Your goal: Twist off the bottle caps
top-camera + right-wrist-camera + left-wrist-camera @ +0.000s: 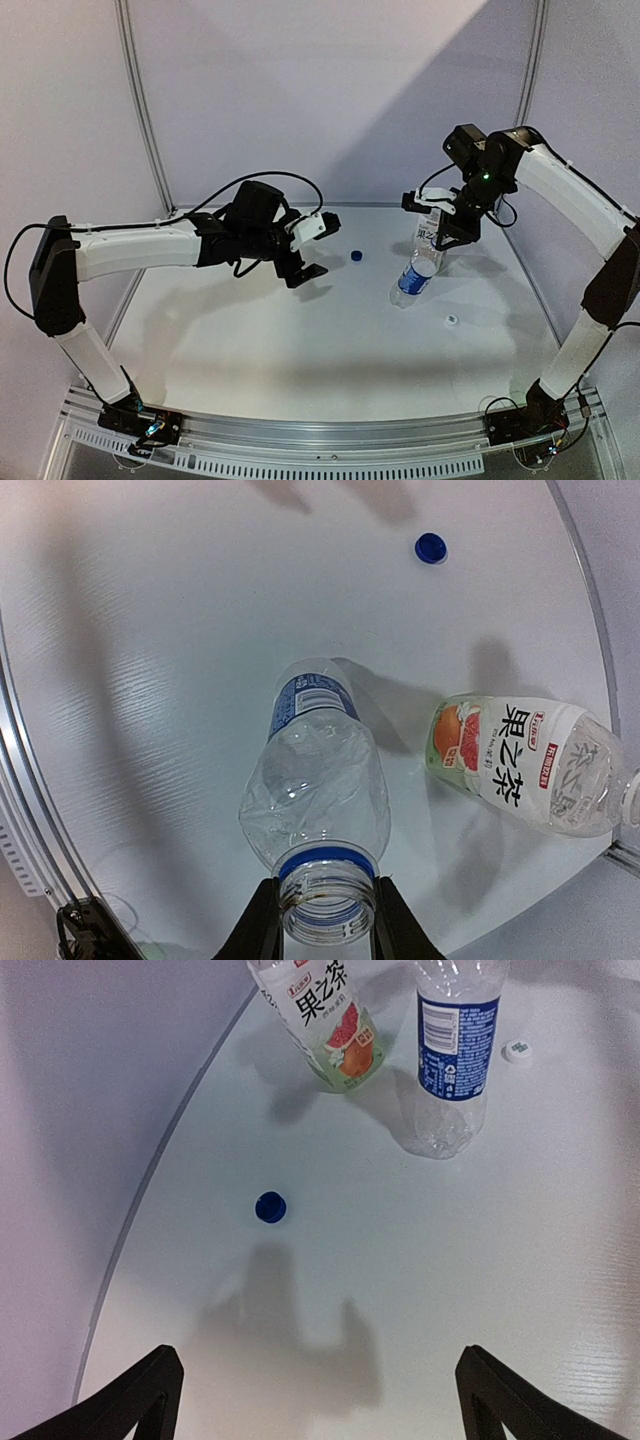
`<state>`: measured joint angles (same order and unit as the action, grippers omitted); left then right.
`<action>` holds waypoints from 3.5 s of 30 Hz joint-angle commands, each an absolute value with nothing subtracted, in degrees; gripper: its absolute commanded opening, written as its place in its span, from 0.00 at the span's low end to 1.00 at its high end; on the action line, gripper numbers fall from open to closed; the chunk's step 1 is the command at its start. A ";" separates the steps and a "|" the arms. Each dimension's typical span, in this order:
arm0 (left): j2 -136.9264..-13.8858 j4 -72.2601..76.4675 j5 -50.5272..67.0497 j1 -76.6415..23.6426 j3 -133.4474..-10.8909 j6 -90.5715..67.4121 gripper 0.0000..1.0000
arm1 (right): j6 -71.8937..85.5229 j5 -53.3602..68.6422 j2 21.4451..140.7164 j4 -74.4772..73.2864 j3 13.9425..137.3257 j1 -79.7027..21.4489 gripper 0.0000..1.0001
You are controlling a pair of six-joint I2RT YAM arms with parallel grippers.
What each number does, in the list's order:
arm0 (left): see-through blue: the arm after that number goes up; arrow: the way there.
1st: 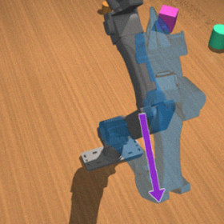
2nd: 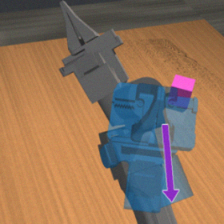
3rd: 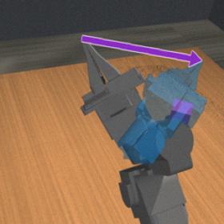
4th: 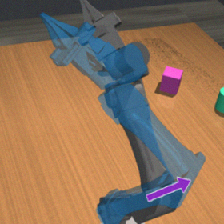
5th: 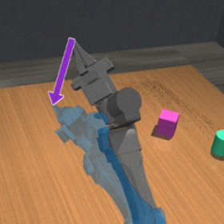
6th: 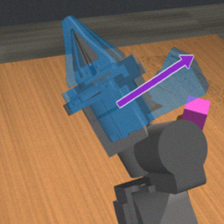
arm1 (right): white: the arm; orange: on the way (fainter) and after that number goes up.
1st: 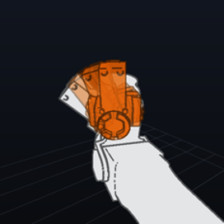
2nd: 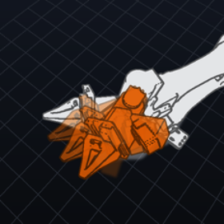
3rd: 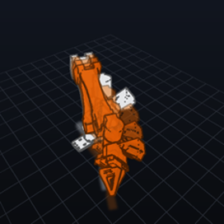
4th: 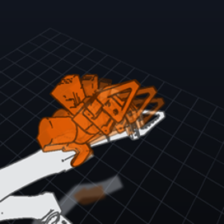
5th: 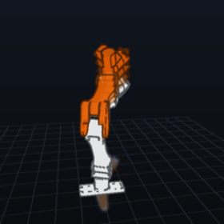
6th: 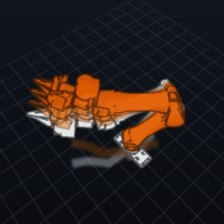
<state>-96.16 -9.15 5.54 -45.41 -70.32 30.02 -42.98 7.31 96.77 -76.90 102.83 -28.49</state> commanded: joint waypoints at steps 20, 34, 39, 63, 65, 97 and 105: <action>-97.37 -8.77 6.48 -45.02 -70.82 29.10 0.98 | -42.13 7.29 101.46 -93.32 106.46 -28.71 0.44; -99.85 -6.39 17.26 -45.09 -73.81 26.67 0.97 | -42.56 10.72 102.83 -93.32 110.47 -28.70 0.23; -102.94 5.37 29.78 -46.15 -75.22 25.77 0.95 | -41.48 13.65 102.23 -93.34 110.99 -28.68 0.21; -125.48 12.52 23.63 -53.61 -96.26 16.05 0.93 | -37.35 19.31 97.66 -93.35 106.50 -30.48 0.23; -126.26 12.35 25.20 -53.82 -97.18 16.19 0.92 | -37.21 19.87 97.56 -93.34 106.27 -30.52 0.23; -121.19 14.53 32.72 -54.09 -89.58 13.21 0.71 | -9.63 20.18 75.47 -51.64 76.40 -18.12 0.99; -123.97 -23.17 33.83 -53.62 -102.14 29.14 0.80 | -1.50 25.36 74.77 -55.61 66.42 -8.90 0.99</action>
